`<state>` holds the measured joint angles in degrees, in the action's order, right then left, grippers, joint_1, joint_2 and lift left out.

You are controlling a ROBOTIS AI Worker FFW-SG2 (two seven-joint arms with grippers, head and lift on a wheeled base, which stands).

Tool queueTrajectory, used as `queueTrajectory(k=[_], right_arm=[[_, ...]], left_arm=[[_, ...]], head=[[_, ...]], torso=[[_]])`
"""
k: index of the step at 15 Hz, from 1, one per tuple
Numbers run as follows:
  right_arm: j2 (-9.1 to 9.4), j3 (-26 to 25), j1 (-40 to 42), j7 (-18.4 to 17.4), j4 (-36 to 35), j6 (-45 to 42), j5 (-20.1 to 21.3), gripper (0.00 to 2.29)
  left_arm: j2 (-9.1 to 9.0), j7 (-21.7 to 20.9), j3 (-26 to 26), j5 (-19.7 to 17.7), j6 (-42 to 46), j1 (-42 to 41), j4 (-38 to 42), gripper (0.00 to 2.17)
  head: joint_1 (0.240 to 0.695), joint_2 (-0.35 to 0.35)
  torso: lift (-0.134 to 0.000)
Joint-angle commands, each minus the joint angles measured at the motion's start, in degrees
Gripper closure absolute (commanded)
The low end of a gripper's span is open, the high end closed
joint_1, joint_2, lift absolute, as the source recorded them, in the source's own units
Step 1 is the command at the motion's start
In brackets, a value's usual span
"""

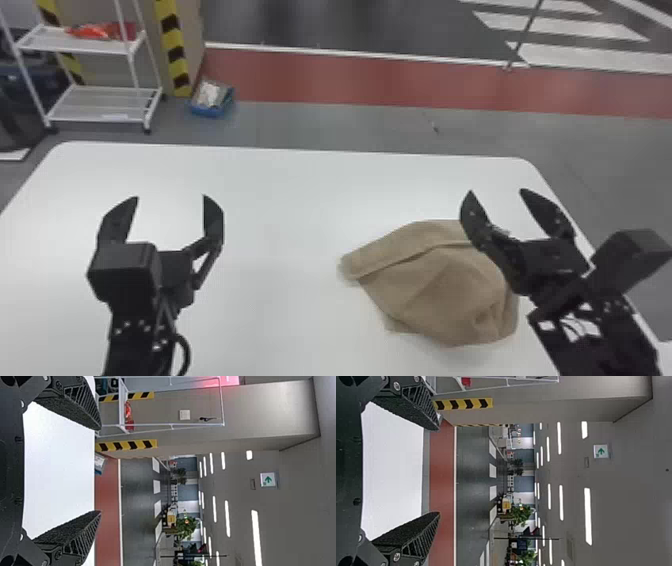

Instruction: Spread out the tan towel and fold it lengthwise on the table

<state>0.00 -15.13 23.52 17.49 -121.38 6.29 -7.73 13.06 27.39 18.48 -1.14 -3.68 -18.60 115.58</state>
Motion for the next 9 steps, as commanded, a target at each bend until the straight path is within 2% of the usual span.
queueTrajectory(k=[1, 9], right_arm=[[0.05, 0.10, -0.14, 0.00, 0.00, 0.00, 0.00, 0.13], [0.05, -0.07, -0.14, 0.00, -0.17, 0.35, -0.27, 0.13]], left_arm=[[-0.05, -0.50, -0.02, 0.00, 0.20, 0.06, 0.00, 0.15], [0.04, -1.64, -0.11, 0.00, 0.55, -0.03, 0.00, 0.15]], head=[[0.695, -0.146], [0.695, -0.151]], torso=[[-0.124], [-0.124]])
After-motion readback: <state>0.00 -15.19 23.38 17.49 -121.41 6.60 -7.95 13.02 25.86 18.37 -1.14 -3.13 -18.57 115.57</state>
